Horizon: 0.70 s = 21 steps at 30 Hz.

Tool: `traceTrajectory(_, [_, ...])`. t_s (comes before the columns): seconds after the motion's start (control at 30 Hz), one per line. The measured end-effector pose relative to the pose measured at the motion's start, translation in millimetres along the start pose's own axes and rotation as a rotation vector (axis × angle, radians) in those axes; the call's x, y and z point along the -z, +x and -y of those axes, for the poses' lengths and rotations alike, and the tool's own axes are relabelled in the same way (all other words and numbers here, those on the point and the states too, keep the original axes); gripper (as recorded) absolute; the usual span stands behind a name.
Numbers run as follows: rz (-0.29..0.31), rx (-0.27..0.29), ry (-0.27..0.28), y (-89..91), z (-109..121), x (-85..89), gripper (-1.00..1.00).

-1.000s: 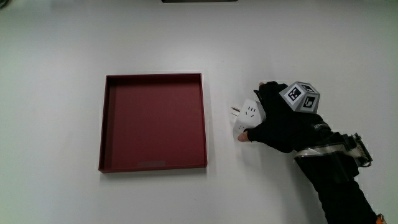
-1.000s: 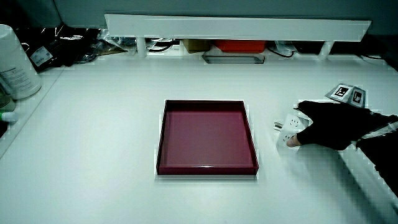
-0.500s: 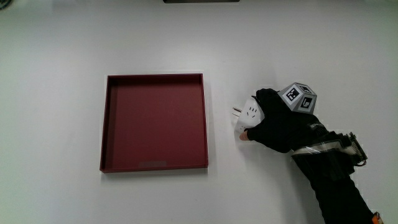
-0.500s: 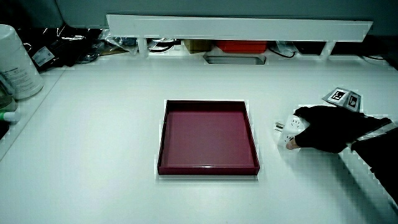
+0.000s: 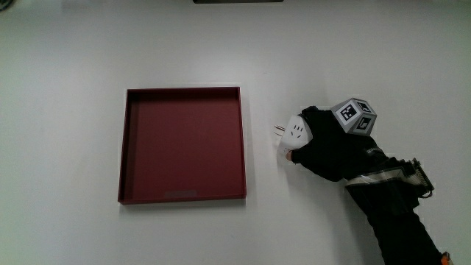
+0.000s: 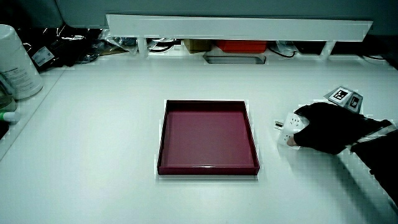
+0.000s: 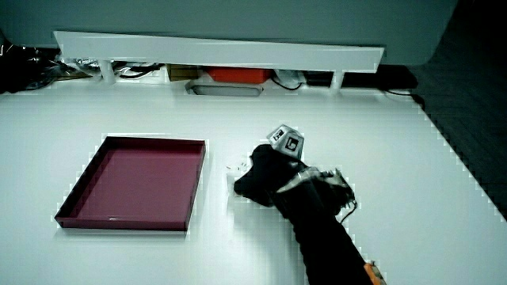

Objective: Pick socket

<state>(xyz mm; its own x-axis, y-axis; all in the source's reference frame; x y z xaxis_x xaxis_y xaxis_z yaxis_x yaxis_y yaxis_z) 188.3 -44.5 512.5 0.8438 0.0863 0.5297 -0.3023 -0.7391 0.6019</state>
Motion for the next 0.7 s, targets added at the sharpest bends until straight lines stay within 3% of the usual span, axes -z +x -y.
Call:
traceTrajectory(0.2, [0.006,-0.035,0.042,-14.3,7,-7.6,1.00])
traceTrajectory(0.37, [0.015,-0.119,0.057,-42.9,15,-13.4,1.00])
traceTrajectory(0.47, [-0.001,-0.180,0.042,-56.1,15,-11.6,1.00])
traceTrajectory(0.5, [-0.098,-0.173,-0.053,-55.3,10,-6.3,1.00])
traceTrajectory(0.53, [0.006,-0.202,0.048,-69.6,16,-12.3,1.00])
traceTrajectory(0.57, [-0.007,-0.216,0.049,-76.0,17,-12.2,1.00])
traceTrajectory(0.6, [-0.082,-0.228,-0.046,-70.1,8,-3.0,1.00])
traceTrajectory(0.7, [-0.117,-0.292,-0.054,-82.4,1,4.9,1.00])
